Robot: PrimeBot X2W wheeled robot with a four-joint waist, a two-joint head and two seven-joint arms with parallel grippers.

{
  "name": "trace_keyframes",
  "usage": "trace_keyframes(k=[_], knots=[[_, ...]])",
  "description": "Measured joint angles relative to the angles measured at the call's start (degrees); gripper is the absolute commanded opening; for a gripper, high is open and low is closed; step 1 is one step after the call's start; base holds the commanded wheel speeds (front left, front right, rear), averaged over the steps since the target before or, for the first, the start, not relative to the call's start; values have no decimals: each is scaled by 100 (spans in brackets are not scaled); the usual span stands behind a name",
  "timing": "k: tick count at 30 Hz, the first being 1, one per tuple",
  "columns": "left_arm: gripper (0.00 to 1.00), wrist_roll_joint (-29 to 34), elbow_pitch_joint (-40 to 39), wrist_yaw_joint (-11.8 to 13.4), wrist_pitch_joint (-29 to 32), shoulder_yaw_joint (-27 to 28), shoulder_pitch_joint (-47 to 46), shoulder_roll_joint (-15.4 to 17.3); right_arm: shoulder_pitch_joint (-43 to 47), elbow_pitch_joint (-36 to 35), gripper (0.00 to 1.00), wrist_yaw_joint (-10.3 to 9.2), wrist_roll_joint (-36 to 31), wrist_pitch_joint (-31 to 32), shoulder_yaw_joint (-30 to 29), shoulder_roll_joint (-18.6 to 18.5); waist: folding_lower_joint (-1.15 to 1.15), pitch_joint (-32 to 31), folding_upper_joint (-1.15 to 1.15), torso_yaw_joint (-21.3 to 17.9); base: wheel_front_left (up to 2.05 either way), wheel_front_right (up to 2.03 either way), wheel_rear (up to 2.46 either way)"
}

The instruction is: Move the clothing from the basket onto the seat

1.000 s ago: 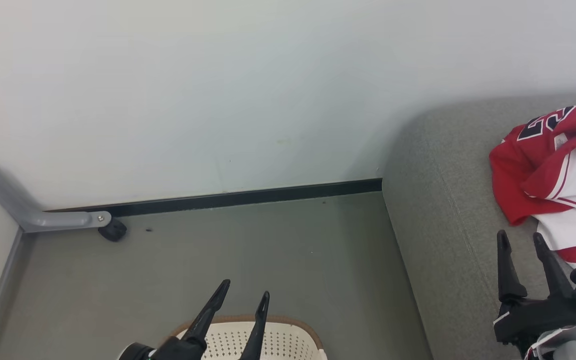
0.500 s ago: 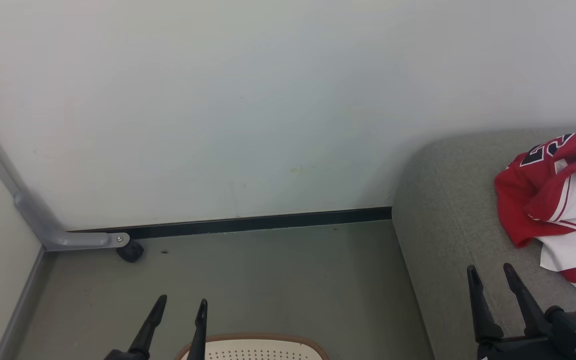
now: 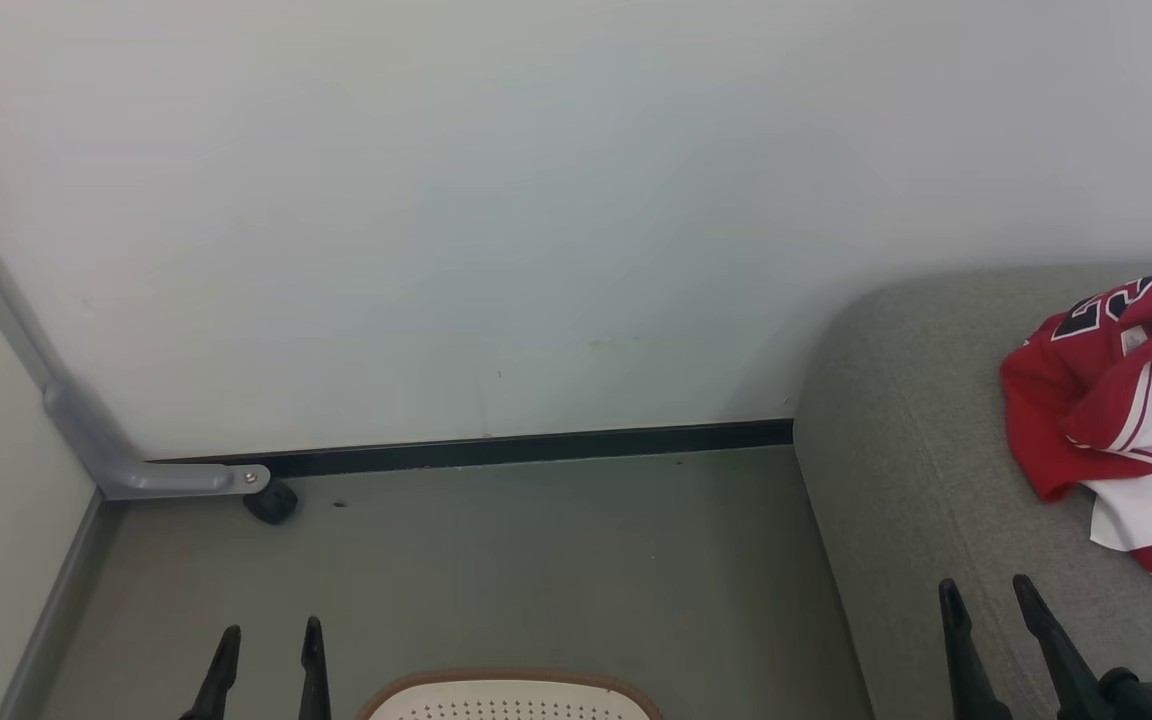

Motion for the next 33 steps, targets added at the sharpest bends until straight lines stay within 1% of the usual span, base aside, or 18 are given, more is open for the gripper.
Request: trace_keyframes(k=[5,6,8,13,18,33], knots=[[100,31,90,0,-33,71,105,-114,102,-147,100,-60,10,73,-71,-3,0,-5,0,20,0,0,0],[100,45,108,0,-34,77,117,-130,139,-192,100,-100,11,74,-84,-3,0,-6,0,21,0,0,0],[100,66,112,0,-34,79,117,-137,163,-212,100,-104,11,79,-96,-5,0,-6,0,21,0,0,0],[100,74,149,0,-34,93,118,-190,242,-376,100,-200,11,175,-124,-8,0,-4,0,17,0,0,0],[100,120,244,0,-34,96,118,-213,275,-453,100,-213,11,271,-134,-18,0,7,0,11,0,0,0],[100,157,360,0,-34,94,116,-250,400,-619,100,-344,0,522,-140,-99,0,38,0,12,0,0,0]])
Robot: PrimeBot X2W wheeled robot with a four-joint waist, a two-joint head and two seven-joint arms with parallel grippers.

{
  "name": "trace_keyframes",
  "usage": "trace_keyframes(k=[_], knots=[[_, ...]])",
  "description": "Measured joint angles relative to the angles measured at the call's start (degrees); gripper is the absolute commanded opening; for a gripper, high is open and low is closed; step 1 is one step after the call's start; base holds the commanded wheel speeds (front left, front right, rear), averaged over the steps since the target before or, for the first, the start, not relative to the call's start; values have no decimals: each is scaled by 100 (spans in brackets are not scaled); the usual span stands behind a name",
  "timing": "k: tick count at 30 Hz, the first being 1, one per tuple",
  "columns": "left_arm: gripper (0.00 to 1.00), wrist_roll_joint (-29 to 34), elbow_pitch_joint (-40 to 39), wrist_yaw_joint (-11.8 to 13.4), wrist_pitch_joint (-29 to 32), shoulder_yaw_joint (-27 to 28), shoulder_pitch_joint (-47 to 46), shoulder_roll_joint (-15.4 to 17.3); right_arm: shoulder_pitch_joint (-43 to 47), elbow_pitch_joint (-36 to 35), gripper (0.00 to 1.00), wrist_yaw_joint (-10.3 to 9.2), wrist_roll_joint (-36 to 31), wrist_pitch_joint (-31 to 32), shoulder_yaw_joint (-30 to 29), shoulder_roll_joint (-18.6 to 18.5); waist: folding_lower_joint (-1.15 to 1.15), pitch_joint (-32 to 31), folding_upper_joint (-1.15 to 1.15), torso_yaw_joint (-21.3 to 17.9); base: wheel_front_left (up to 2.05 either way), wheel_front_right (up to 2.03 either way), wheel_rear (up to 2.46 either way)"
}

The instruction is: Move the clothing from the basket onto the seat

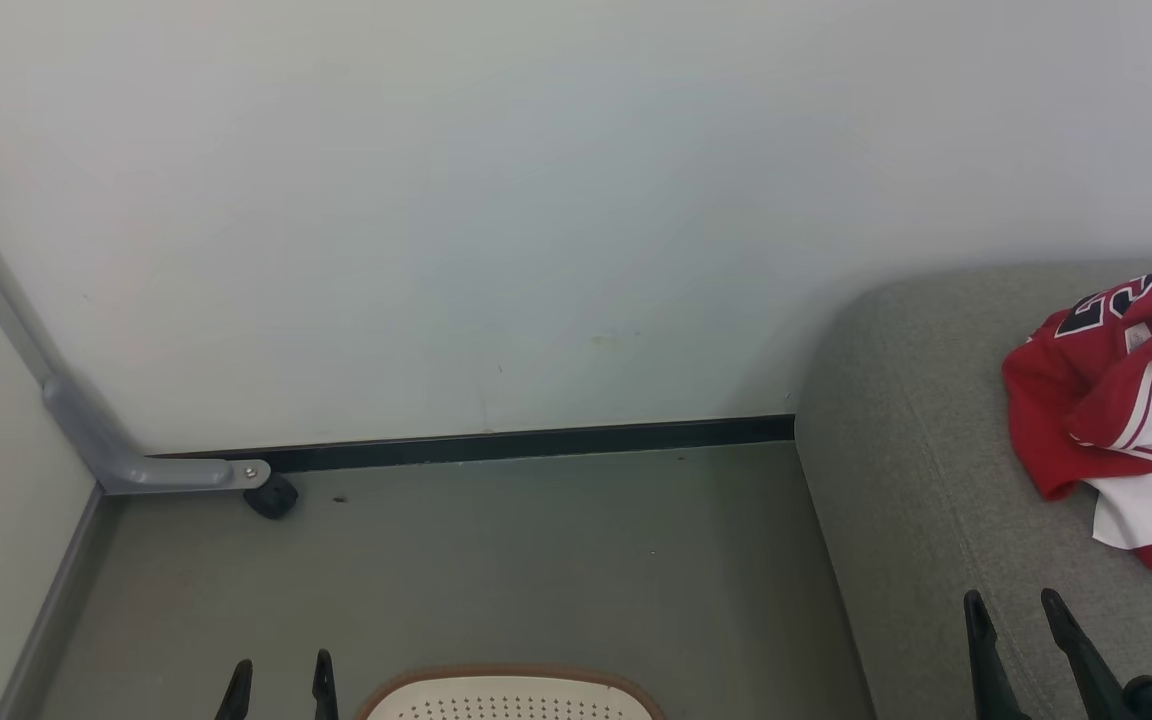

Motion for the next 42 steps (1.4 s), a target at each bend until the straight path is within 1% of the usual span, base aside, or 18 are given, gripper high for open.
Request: trace_keyframes(k=[10,12,13,23,28,30,42], knots=[[100,15,85,0,-1,15,-3,-18,2,-148,100,-18,-1,107,-5,-26,0,15,0,2,0,0,0],[100,15,89,0,-1,16,-4,-24,8,-181,100,-56,-1,154,-7,-27,0,19,0,5,0,0,0],[0,9,111,-1,3,13,-3,-26,9,-157,0,-55,1,152,-1,-18,0,20,0,5,0,0,0],[0,-11,744,-5,11,-3,246,-59,289,560,0,-55,3,157,152,274,0,21,0,5,0,0,0],[0,-299,794,-62,113,44,263,-69,320,636,0,-46,350,232,77,315,0,29,0,17,0,0,0],[0,-508,798,-65,136,71,261,-76,318,661,0,-14,502,270,43,324,0,31,0,22,0,0,0],[0,-1347,823,-266,355,248,179,-119,174,797,0,97,1417,437,-167,401,0,46,0,50,0,0,0]])
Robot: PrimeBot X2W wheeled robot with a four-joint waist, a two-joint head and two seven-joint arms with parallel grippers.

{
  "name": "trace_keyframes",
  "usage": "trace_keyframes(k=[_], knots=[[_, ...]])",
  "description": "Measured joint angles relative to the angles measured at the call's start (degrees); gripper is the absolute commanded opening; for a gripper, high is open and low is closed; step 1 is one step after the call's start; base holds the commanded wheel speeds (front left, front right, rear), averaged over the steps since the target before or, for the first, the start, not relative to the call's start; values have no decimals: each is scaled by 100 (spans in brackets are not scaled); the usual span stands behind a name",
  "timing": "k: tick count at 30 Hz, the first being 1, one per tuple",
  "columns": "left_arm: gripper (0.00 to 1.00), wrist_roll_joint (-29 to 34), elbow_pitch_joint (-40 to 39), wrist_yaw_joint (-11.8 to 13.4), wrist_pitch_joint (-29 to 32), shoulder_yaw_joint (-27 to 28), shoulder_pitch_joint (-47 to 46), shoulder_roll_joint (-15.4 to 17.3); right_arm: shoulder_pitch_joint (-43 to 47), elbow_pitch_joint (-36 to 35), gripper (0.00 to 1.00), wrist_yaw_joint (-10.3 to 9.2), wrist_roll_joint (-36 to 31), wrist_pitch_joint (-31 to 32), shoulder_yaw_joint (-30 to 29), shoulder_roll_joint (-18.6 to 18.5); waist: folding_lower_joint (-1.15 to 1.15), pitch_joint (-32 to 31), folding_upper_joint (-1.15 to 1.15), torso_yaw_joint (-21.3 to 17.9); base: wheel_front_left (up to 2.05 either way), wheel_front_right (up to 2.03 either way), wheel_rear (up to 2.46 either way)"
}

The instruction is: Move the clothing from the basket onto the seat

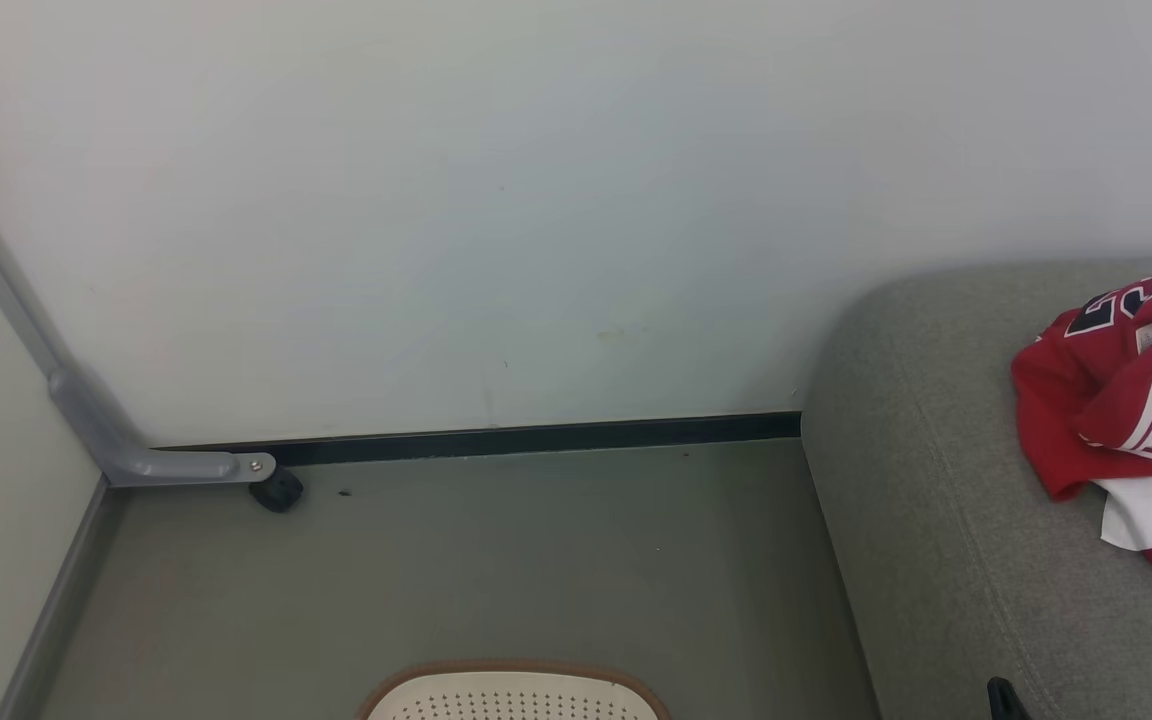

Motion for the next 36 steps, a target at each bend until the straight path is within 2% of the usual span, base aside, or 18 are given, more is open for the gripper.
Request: trace_keyframes(k=[36], knots=[[0,-2558,47,-502,548,495,-485,-74,-514,406,0,331,2638,476,-577,209,0,43,0,76,0,0,0]])
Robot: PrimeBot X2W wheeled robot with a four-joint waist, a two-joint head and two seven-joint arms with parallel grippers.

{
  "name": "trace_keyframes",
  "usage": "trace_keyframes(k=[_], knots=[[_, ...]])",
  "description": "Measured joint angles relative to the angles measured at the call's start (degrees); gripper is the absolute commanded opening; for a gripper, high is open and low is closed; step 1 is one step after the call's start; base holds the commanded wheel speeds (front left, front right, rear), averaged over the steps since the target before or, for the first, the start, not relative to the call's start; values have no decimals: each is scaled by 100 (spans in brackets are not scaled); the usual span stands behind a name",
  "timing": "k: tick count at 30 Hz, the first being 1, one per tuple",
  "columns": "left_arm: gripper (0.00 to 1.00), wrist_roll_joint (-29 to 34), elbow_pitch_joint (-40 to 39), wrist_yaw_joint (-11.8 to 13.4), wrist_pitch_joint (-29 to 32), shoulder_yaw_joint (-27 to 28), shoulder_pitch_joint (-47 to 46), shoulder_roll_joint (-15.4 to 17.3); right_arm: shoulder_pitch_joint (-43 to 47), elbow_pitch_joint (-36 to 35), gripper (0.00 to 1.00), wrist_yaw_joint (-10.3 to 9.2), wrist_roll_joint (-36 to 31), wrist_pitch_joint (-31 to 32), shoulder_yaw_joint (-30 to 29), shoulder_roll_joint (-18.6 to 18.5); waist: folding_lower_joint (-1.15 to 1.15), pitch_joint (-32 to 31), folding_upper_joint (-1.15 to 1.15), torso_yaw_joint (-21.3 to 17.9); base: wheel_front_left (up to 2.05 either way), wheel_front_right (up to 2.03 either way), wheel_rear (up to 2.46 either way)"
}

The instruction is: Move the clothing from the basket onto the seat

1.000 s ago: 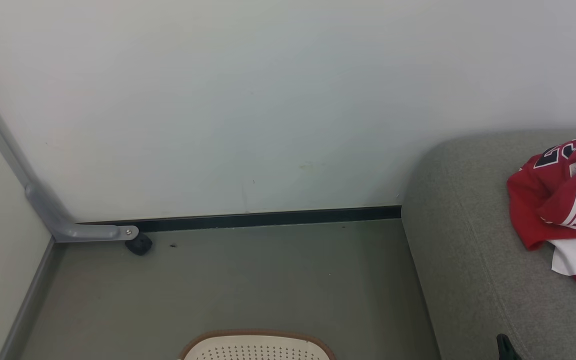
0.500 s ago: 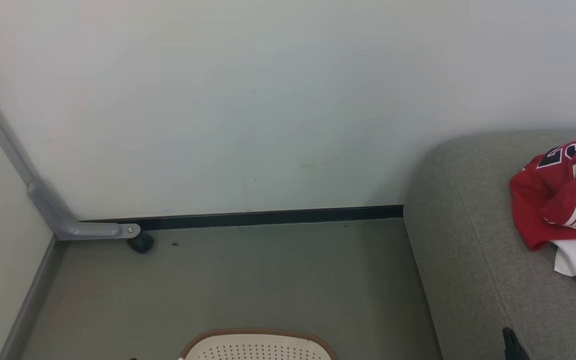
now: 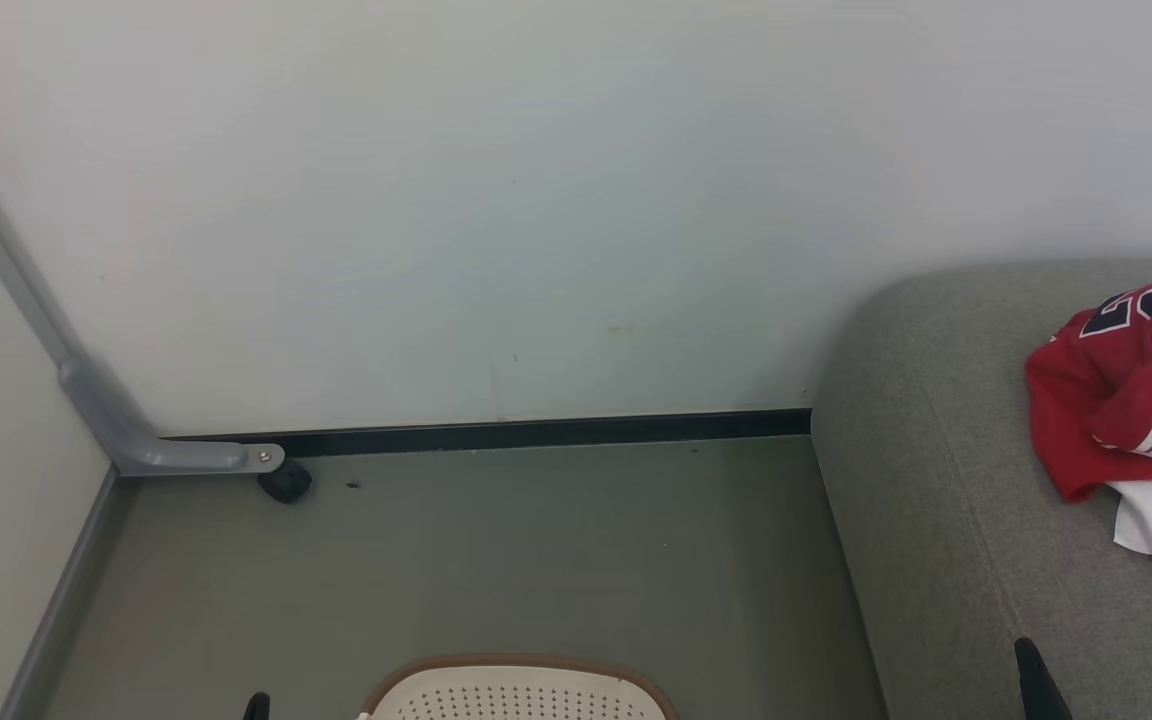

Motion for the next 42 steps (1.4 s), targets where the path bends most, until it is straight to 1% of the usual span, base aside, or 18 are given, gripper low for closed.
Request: trace_keyframes(k=[2,19,26,29,30,36,38,39,42], knots=[[0,-204,2,-3,21,30,-2,-1,-55,16,0,25,130,2,-30,11,0,3,0,5,0,0,0],[0,-1406,31,-272,303,253,-266,-36,-290,212,0,178,1433,213,-302,99,0,24,0,42,0,0,0],[0,-2024,41,-376,419,368,-347,-51,-424,313,0,276,2022,324,-432,143,0,33,0,59,0,0,0],[0,-2239,51,-411,449,410,-387,-53,-461,346,0,283,2243,356,-478,164,0,37,0,66,0,0,0],[0,-2331,56,-457,476,421,-421,-55,-481,357,0,300,2310,377,-493,169,0,38,0,68,0,0,0],[0,-2754,65,-556,568,493,-555,-92,-539,434,0,376,2780,453,-592,196,0,45,0,81,0,0,0],[0,-2878,67,-560,594,525,-575,-100,-554,466,0,378,2929,466,-625,207,0,48,0,85,0,0,0],[0,-2986,71,-601,605,548,-576,-103,-571,479,0,385,2991,501,-641,211,0,49,0,87,0,0,0],[0,-3176,80,-608,653,590,-591,-110,-666,499,0,425,3238,513,-683,223,0,53,0,94,0,0,0]])
